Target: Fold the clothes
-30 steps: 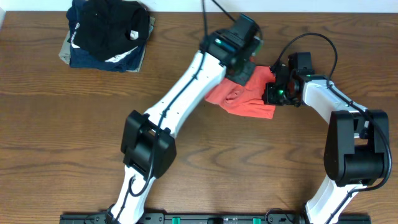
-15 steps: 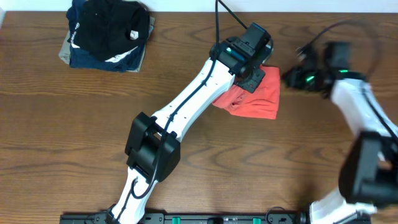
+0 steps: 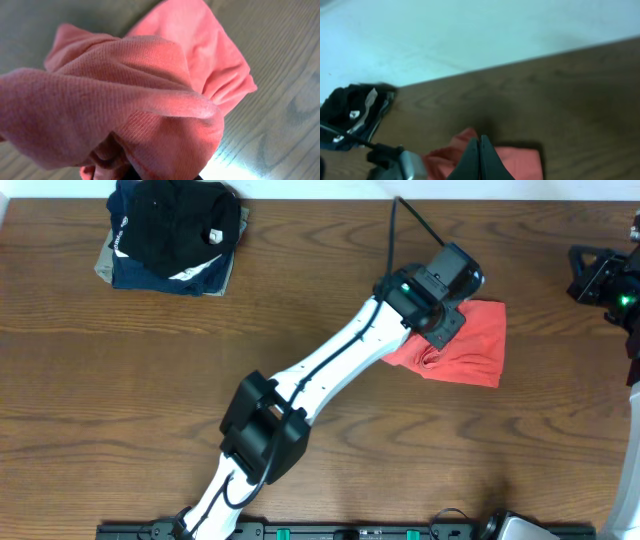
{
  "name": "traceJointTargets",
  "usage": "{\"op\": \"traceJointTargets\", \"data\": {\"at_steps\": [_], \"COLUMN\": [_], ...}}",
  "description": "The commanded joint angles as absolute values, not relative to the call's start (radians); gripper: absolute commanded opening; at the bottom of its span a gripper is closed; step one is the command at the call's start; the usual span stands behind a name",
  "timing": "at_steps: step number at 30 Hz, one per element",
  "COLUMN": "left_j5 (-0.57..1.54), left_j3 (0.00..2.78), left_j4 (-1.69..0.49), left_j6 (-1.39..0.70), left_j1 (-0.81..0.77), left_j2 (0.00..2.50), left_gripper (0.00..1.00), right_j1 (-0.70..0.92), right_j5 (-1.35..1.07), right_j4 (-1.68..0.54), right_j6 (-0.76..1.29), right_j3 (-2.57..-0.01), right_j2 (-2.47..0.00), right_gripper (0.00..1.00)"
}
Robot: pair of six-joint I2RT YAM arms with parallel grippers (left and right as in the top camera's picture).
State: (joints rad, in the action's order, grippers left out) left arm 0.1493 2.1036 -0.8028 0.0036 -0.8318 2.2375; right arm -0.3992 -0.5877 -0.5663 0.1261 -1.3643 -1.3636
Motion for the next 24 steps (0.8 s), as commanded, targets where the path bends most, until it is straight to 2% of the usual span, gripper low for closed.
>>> {"op": "traceJointTargets", "data": {"at_steps": [1, 5, 11, 18, 21, 24], "left_j5": [0.113, 0.005, -0.069, -0.115, -0.208, -0.215], "left_j3": [2.099, 2.113, 2.154, 2.154, 2.154, 2.154], "left_j4": [-0.812, -0.894, -1.125, -1.32, -1.367, -1.397], "left_j6": [0.006, 0.006, 0.042, 0.098, 0.11, 0.146], "left_j1": [-0.823, -0.782, -0.661, -0.513, -0.479, -0.467], "left_j2": [2.267, 2.239, 2.174, 2.1, 2.077, 2.065], "left_gripper": [0.06, 0.06, 0.06, 0.06, 0.06, 0.06], "right_j1": [-0.404, -0.386, -0.316, -0.167, -0.118, -0.072], "right_j5": [-0.599, -0.599, -0.614, -0.614, -0.616, -0.667], "right_j4": [-0.612, -0.675, -0.717, -0.659, -0.607, -0.539], "right_j6": [0.125, 0.091, 0.048, 0.052, 0.082, 0.093], "right_j3": [-1.357, -1.34, -1.333, -1.333, -1.333, -1.333], "right_j2": [-1.396, -1.46, -1.623, -1.816, -1.893, -1.965], "right_gripper": [0.01, 0.01, 0.01, 0.01, 0.01, 0.01]}}
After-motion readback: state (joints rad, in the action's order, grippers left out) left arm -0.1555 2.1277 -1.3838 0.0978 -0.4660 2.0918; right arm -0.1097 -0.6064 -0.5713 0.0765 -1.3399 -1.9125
